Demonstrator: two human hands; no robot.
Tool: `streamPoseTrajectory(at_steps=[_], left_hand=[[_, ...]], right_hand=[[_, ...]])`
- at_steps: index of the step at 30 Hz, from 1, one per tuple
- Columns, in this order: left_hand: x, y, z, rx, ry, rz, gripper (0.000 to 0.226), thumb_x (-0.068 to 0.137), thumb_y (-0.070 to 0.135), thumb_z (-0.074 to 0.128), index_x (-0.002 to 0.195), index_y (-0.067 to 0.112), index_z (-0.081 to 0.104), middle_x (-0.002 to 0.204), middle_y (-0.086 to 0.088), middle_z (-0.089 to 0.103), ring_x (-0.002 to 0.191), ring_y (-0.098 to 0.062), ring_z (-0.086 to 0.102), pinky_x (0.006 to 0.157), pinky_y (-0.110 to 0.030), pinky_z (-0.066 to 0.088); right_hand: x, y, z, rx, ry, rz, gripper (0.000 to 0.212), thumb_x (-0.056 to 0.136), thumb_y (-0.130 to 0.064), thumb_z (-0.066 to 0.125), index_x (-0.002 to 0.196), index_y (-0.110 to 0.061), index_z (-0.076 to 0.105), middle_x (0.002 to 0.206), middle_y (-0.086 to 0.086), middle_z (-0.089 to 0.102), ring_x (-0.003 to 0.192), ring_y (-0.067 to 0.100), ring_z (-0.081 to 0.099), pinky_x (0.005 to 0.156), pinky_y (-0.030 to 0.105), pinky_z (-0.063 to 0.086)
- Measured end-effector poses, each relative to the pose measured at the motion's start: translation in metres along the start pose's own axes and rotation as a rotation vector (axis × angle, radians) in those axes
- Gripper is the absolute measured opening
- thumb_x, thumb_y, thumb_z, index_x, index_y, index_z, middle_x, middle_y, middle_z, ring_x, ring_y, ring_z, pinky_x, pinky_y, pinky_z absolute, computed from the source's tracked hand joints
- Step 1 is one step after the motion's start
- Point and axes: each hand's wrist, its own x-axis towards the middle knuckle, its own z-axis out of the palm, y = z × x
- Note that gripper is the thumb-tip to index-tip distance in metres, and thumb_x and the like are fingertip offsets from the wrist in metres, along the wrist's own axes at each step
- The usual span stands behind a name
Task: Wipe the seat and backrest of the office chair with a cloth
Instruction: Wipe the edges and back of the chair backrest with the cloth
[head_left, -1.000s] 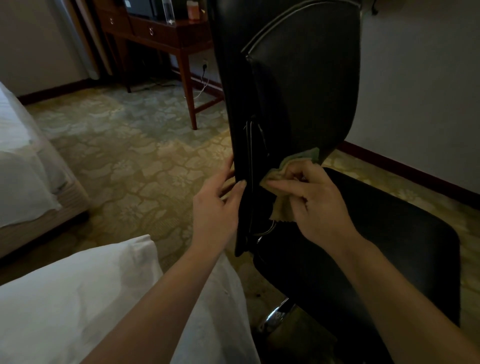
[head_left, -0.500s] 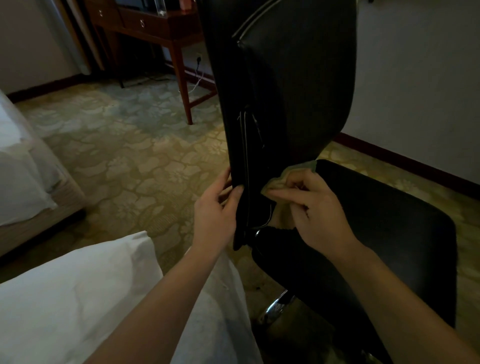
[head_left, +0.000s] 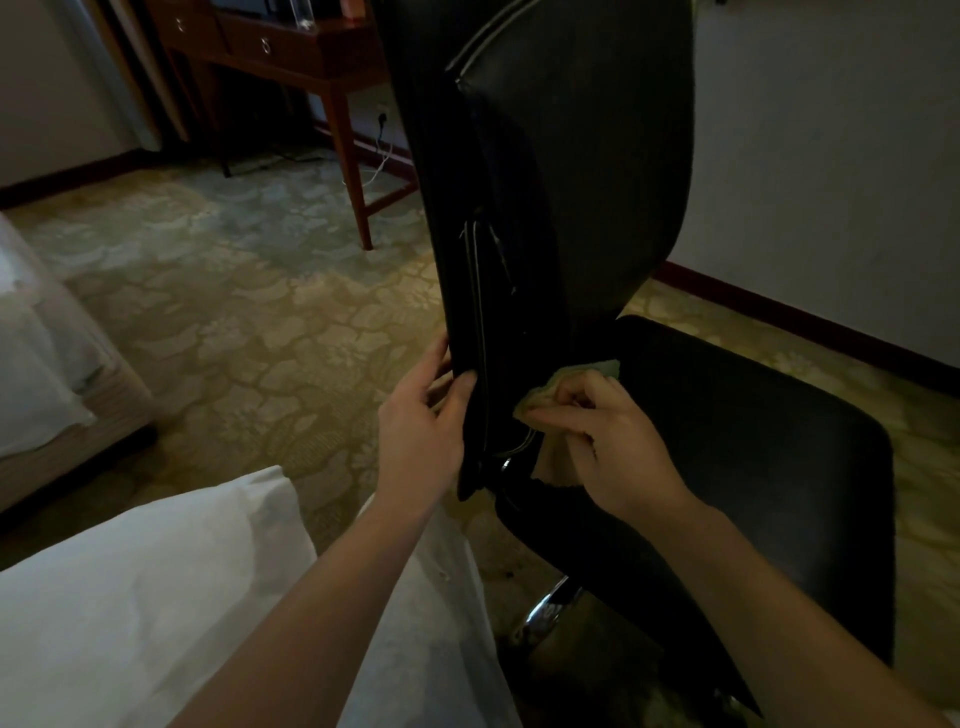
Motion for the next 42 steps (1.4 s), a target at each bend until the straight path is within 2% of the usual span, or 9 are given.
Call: streamPoseTrajectory(at_steps=[4, 7, 14, 17, 23, 30, 32, 35, 42], left_hand=[[0.001, -0.004, 0.0, -0.018, -0.01, -0.022, 0.062, 0.099, 0.0, 0.061, 0.136, 0.047, 0.044, 0.127, 0.022, 0.064, 0.12, -0.004, 0.065, 0.102, -0.029, 0.054], [0.002, -0.005, -0.001, -0.041, -0.017, -0.041, 0.07, 0.097, -0.004, 0.061, 0.128, 0.056, 0.047, 0.131, 0.019, 0.065, 0.123, -0.003, 0.063, 0.104, -0.037, 0.054], [0.002, -0.005, -0.004, 0.001, -0.05, -0.039, 0.073, 0.095, -0.006, 0.061, 0.128, 0.057, 0.044, 0.116, 0.047, 0.06, 0.121, 0.007, 0.059, 0.102, -0.023, 0.052], [0.002, -0.008, -0.003, 0.008, -0.042, -0.014, 0.071, 0.095, -0.007, 0.061, 0.135, 0.05, 0.043, 0.12, 0.04, 0.06, 0.122, 0.006, 0.059, 0.102, -0.02, 0.051], [0.001, -0.013, -0.002, -0.001, -0.04, -0.011, 0.073, 0.095, -0.01, 0.057, 0.143, 0.042, 0.043, 0.129, 0.026, 0.061, 0.125, 0.0, 0.059, 0.106, -0.034, 0.053], [0.002, -0.014, -0.002, 0.001, -0.025, -0.006, 0.07, 0.096, -0.006, 0.06, 0.144, 0.042, 0.044, 0.131, 0.021, 0.062, 0.122, 0.004, 0.06, 0.102, -0.02, 0.051], [0.002, -0.015, -0.001, 0.0, -0.035, -0.011, 0.069, 0.097, -0.005, 0.06, 0.147, 0.04, 0.044, 0.133, 0.02, 0.062, 0.123, 0.002, 0.06, 0.102, -0.023, 0.051], [0.002, -0.015, -0.002, 0.007, -0.027, -0.013, 0.073, 0.097, -0.004, 0.06, 0.139, 0.052, 0.041, 0.129, 0.028, 0.059, 0.124, 0.001, 0.06, 0.105, -0.03, 0.052], [0.002, -0.017, -0.001, 0.032, -0.028, 0.001, 0.071, 0.097, -0.002, 0.06, 0.143, 0.049, 0.04, 0.138, 0.013, 0.061, 0.125, 0.0, 0.059, 0.105, -0.028, 0.05]], right_hand=[[0.018, -0.018, -0.013, 0.019, 0.132, -0.03, 0.034, 0.091, -0.009, 0.049, 0.114, -0.021, 0.071, 0.109, 0.002, 0.054, 0.104, 0.017, 0.05, 0.088, 0.024, 0.046], [0.032, -0.019, -0.016, 0.012, 0.131, -0.052, 0.039, 0.087, 0.003, 0.055, 0.114, -0.021, 0.071, 0.109, 0.005, 0.056, 0.103, 0.023, 0.052, 0.088, 0.031, 0.049], [0.015, 0.002, 0.003, 0.017, 0.061, -0.013, 0.046, 0.086, 0.01, 0.059, 0.113, -0.026, 0.071, 0.11, 0.004, 0.054, 0.103, 0.02, 0.05, 0.084, 0.039, 0.052], [0.009, 0.0, 0.005, 0.024, 0.023, 0.027, 0.045, 0.087, 0.008, 0.059, 0.114, -0.025, 0.071, 0.111, 0.005, 0.054, 0.105, 0.024, 0.052, 0.085, 0.043, 0.054], [0.024, -0.02, -0.017, -0.02, 0.094, -0.045, 0.036, 0.094, -0.011, 0.047, 0.119, -0.025, 0.069, 0.114, 0.002, 0.054, 0.107, 0.017, 0.05, 0.089, 0.023, 0.044], [0.009, 0.004, 0.004, -0.017, 0.007, -0.006, 0.041, 0.086, 0.009, 0.063, 0.111, -0.021, 0.074, 0.107, 0.006, 0.056, 0.101, 0.023, 0.053, 0.08, 0.041, 0.054], [0.0, 0.01, 0.009, -0.011, -0.022, 0.015, 0.039, 0.087, 0.007, 0.062, 0.112, -0.02, 0.073, 0.106, 0.004, 0.055, 0.101, 0.021, 0.051, 0.078, 0.043, 0.055], [-0.009, 0.01, 0.011, -0.018, -0.054, 0.018, 0.034, 0.089, -0.001, 0.055, 0.112, -0.018, 0.073, 0.106, 0.005, 0.056, 0.1, 0.02, 0.05, 0.076, 0.044, 0.055], [0.006, -0.005, 0.001, -0.016, 0.085, 0.007, 0.037, 0.093, -0.014, 0.044, 0.116, -0.024, 0.071, 0.114, 0.001, 0.052, 0.104, 0.019, 0.051, 0.085, 0.026, 0.047]])
